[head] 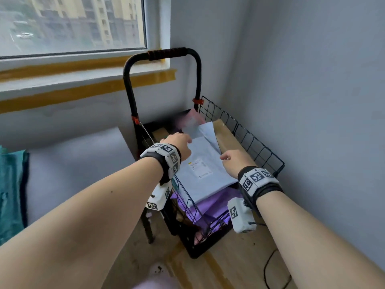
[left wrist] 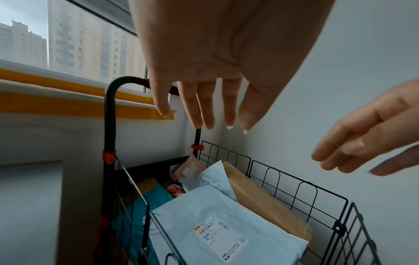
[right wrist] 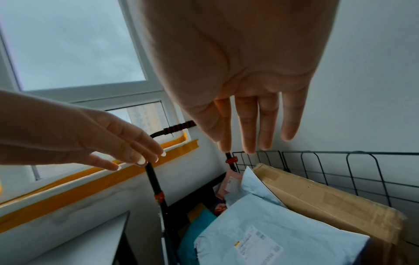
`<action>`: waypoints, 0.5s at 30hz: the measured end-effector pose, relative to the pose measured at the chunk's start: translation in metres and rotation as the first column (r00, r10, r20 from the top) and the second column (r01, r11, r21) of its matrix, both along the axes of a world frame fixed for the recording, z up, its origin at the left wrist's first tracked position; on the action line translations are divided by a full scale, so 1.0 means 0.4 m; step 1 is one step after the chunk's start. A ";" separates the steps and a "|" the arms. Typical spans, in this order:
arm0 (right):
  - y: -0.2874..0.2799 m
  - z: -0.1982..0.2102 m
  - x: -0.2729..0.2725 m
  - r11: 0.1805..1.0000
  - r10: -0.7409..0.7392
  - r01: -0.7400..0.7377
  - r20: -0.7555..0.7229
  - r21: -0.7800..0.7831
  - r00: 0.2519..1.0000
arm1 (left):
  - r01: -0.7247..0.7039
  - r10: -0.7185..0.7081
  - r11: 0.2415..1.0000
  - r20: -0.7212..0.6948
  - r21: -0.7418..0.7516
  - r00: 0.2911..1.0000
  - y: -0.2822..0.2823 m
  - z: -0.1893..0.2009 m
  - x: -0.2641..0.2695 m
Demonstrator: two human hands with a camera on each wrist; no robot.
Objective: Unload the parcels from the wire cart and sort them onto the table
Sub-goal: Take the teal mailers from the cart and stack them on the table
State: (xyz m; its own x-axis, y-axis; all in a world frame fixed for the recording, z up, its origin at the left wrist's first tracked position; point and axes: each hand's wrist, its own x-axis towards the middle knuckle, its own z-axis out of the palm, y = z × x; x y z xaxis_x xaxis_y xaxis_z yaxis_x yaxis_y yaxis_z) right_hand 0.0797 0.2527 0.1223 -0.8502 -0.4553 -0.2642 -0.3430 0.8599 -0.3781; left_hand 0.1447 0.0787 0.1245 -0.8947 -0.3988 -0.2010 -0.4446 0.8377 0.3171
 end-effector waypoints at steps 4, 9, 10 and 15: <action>-0.009 -0.064 -0.121 1.000 -0.004 0.004 0.049 0.003 0.999 | -0.039 0.042 0.992 -0.021 0.117 0.999 -0.028 -0.064 -0.142; -0.043 -0.147 -0.309 0.998 -0.032 0.022 0.156 0.067 0.987 | -0.171 0.169 0.947 0.029 0.272 0.985 -0.087 -0.159 -0.320; -0.050 -0.165 -0.341 0.997 -0.033 0.019 0.174 0.079 0.984 | -0.204 0.198 0.934 0.049 0.295 0.979 -0.100 -0.176 -0.344; -0.076 -0.271 -0.468 0.992 -0.049 0.019 0.242 0.127 0.969 | -0.374 0.339 0.840 0.158 0.393 0.927 -0.142 -0.289 -0.410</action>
State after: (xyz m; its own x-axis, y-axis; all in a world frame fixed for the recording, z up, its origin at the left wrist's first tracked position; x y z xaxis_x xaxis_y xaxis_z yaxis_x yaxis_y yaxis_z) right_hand -0.1077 0.2225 0.0141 -0.7674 -0.3782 -0.5177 -0.2230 0.9145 -0.3375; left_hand -0.0194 0.0219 0.0089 -0.6807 -0.5535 -0.4799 -0.7255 0.4187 0.5462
